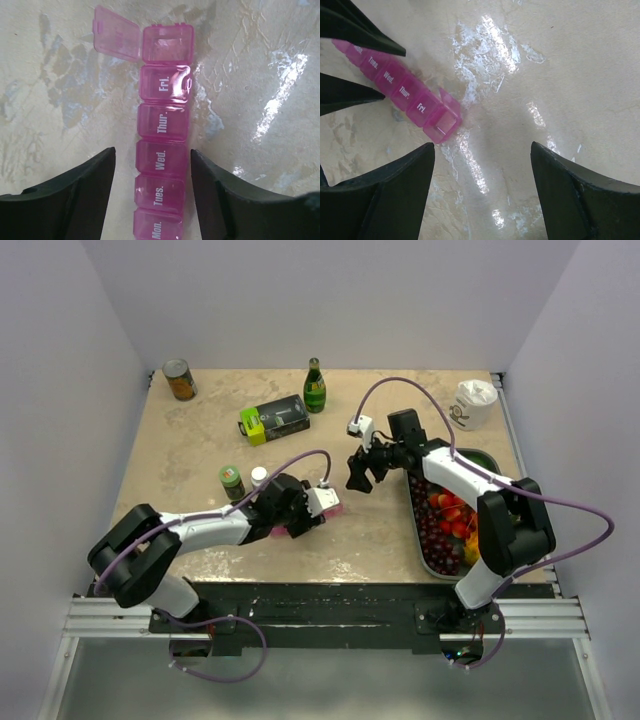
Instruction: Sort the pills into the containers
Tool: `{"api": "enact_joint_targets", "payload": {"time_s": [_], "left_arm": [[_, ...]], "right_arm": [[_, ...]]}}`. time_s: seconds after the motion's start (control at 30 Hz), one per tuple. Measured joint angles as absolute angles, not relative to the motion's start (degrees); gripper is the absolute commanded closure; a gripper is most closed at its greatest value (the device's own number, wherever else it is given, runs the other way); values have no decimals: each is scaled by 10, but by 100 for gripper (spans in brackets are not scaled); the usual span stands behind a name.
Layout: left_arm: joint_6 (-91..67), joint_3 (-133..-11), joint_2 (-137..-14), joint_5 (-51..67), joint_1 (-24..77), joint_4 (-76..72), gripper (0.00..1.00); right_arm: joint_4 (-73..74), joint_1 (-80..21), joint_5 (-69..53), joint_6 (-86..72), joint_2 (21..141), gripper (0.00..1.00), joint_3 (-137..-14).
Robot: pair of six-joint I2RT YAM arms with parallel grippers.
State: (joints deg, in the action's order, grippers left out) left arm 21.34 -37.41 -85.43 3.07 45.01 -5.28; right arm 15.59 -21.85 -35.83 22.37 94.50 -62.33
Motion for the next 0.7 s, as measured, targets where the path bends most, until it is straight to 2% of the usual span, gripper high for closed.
{"api": "enact_joint_targets", "payload": {"time_s": [0.03,0.37,0.7], "left_arm": [[212,-374,-848,29,450,-53,25],[139,-376,-735,19,419,-44,22],[-29,-486,-692,-105,340,90,13]], "right_arm": [[158,-217,-360,227,945,19,-623],[193,-209,-381,279,944,18,-623],[201,-201,-387,302,932,18,-623]]}}
